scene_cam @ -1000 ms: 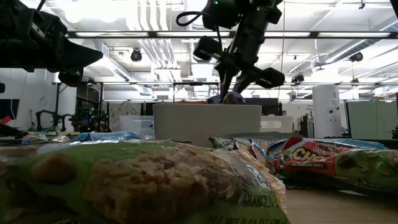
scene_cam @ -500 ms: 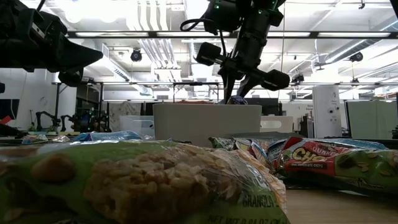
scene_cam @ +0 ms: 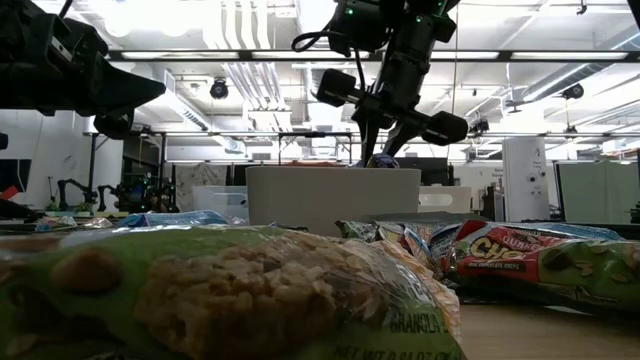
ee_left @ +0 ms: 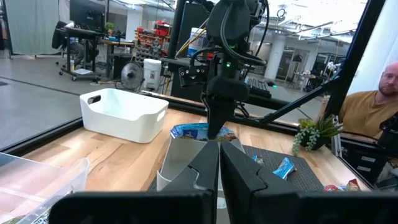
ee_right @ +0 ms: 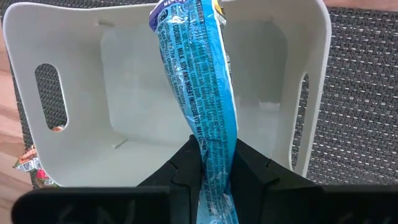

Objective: Pick and place Granola Bars by type
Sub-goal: Put the blue granola bar into the gray bin, then put the yellow granola bar into the white bin

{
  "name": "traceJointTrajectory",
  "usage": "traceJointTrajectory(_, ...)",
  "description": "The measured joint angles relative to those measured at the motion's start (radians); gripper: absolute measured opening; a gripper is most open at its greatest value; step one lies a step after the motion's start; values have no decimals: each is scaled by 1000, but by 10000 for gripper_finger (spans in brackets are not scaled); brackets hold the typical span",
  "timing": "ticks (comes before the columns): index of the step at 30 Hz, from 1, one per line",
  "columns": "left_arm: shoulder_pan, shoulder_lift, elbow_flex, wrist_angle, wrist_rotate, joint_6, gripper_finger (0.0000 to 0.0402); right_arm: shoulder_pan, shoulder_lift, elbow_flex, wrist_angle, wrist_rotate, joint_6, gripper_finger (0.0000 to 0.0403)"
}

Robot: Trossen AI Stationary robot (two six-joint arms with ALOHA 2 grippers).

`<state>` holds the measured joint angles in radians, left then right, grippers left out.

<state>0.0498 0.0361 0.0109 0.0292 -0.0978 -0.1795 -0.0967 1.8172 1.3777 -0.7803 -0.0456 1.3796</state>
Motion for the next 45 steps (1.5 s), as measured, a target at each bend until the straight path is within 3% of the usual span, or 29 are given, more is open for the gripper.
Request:
traceJointTrajectory(14, 0, 0, 0, 0, 0, 0, 0, 0, 0, 0, 1, 7, -35, 163)
traceJointTrajectory(22, 0, 0, 0, 0, 0, 0, 0, 0, 0, 0, 2, 23, -78, 174)
traceJointTrajectory(27, 0, 0, 0, 0, 0, 0, 0, 1, -19, 2, 2, 23, -121, 145)
traceJointTrajectory(37, 0, 0, 0, 0, 0, 0, 0, 4, -96, 2, 1, 23, -251, 23)
traceJointTrajectory(45, 0, 0, 0, 0, 0, 0, 0, 18, -120, 2, 0, 20, -396, 9)
